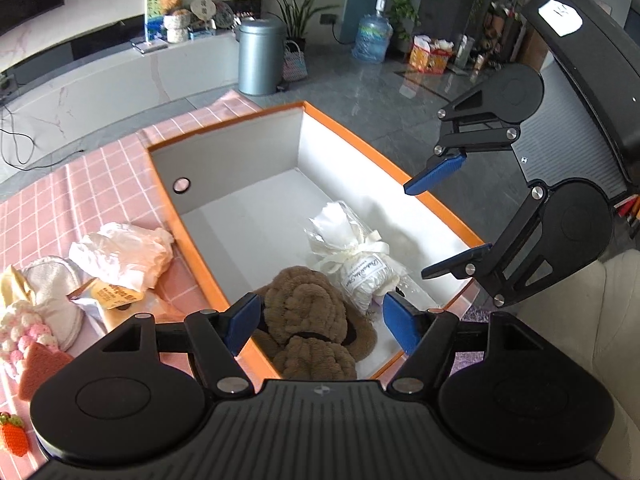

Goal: Organize soft objects
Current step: 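Open the left tool to drop the bear in the box and withdraw, then grasp the red bear-shaped sponge with the right tool while the left tool approaches the crocheted strawberry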

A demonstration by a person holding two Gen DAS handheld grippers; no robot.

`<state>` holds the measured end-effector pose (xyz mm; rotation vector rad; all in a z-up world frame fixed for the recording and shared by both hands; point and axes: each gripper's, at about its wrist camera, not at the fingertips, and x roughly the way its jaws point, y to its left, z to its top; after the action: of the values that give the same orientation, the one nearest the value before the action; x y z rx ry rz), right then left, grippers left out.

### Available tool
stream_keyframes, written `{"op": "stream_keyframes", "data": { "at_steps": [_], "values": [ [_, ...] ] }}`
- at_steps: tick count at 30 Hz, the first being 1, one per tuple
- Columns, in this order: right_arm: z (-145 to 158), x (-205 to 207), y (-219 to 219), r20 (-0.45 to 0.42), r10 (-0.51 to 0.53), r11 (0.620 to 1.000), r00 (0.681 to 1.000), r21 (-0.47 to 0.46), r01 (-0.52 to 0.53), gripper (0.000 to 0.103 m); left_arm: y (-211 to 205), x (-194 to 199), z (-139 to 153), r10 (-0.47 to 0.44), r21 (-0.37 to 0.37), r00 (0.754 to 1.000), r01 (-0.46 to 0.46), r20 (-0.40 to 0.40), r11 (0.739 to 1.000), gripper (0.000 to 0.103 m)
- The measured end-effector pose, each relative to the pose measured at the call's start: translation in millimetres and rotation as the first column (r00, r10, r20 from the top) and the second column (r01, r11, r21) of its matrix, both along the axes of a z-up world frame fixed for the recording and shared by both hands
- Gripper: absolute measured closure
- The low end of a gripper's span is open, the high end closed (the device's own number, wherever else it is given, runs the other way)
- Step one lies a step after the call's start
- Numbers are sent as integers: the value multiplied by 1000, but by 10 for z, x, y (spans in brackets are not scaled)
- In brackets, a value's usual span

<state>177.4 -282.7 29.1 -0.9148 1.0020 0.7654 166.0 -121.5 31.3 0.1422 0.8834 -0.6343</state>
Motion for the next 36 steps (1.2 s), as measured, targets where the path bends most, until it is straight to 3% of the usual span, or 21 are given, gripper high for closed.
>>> {"op": "stream_keyframes", "data": {
  "at_steps": [7, 12, 16, 21, 25, 33, 36],
  "values": [
    [157, -110, 89, 93, -135, 982, 986, 147, 120, 40, 225, -160, 76, 55, -72, 997, -51, 60, 996, 22],
    [181, -274, 279, 169, -227, 951, 959, 249, 182, 38, 468, -297, 102, 122, -123, 986, -108, 111, 987, 23],
    [213, -424, 449, 207, -311, 907, 927, 355, 225, 31, 687, -404, 98, 189, -151, 970, -167, 151, 974, 23],
    [247, -581, 684, 216, -400, 834, 890, 490, 256, 30, 989, -492, 79, 278, -191, 943, -243, 181, 951, 23],
    [204, -669, 963, 268, -455, 806, 849, 530, 264, 30, 1248, -554, 44, 366, -220, 915, -327, 171, 919, 26],
    [56, -729, 1391, 190, -548, 711, 815, 619, 334, 30, 1724, -697, -133, 474, -249, 865, -429, 165, 868, 32],
    [-52, -774, 1555, 184, -560, 695, 808, 635, 337, 30, 1882, -742, -253, 499, -242, 853, -458, 149, 855, 35]
  ]
}}
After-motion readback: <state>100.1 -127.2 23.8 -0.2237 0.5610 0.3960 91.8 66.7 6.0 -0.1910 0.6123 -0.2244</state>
